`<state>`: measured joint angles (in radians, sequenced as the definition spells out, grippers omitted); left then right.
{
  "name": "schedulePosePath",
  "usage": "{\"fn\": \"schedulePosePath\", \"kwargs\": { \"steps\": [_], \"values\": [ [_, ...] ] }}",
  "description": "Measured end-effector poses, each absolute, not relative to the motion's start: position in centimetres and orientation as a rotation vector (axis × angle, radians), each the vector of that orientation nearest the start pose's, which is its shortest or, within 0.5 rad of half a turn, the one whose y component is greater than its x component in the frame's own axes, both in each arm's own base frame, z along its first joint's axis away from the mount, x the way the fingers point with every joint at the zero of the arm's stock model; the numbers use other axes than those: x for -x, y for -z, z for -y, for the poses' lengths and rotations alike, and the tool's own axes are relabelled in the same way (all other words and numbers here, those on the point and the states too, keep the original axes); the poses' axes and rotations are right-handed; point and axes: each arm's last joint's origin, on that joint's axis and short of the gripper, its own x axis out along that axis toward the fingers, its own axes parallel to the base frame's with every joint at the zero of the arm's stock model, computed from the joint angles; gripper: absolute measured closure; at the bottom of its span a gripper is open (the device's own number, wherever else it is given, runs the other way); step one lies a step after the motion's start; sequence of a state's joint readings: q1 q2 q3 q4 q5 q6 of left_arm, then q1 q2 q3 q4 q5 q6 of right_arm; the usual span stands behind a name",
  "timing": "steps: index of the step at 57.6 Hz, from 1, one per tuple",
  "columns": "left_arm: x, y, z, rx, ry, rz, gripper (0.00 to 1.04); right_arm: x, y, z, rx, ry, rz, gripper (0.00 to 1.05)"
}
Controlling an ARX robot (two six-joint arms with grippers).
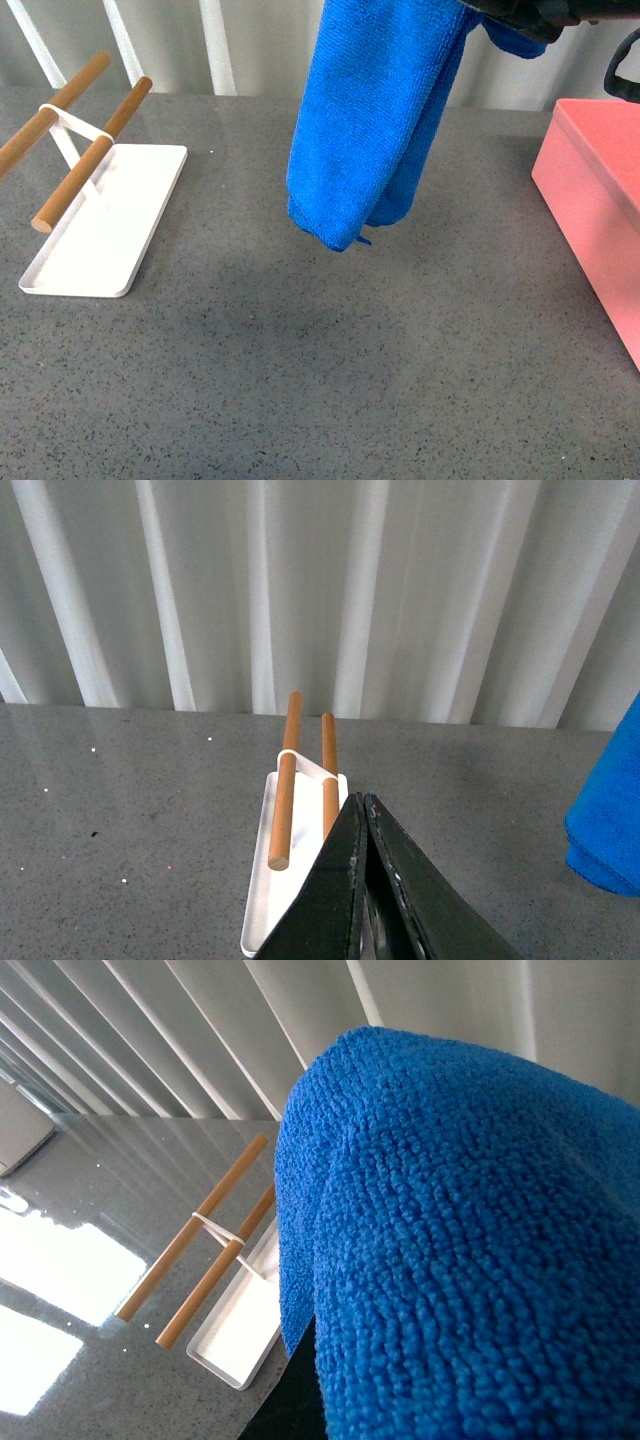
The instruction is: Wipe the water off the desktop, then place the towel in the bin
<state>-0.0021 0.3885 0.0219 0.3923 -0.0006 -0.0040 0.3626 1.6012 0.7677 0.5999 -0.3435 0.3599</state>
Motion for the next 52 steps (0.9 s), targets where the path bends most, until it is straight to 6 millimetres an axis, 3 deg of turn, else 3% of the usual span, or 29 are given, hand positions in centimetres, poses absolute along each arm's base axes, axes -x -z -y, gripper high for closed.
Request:
{"fn": "schedulePosePath", "kwargs": {
  "steps": [52],
  "values": [
    [-9.7, -17.1, 0.0, 0.004, 0.002, 0.022, 1.01, -30.6, -19.8, -12.6, -0.309, -0.649, -0.383, 0.98]
  ]
}}
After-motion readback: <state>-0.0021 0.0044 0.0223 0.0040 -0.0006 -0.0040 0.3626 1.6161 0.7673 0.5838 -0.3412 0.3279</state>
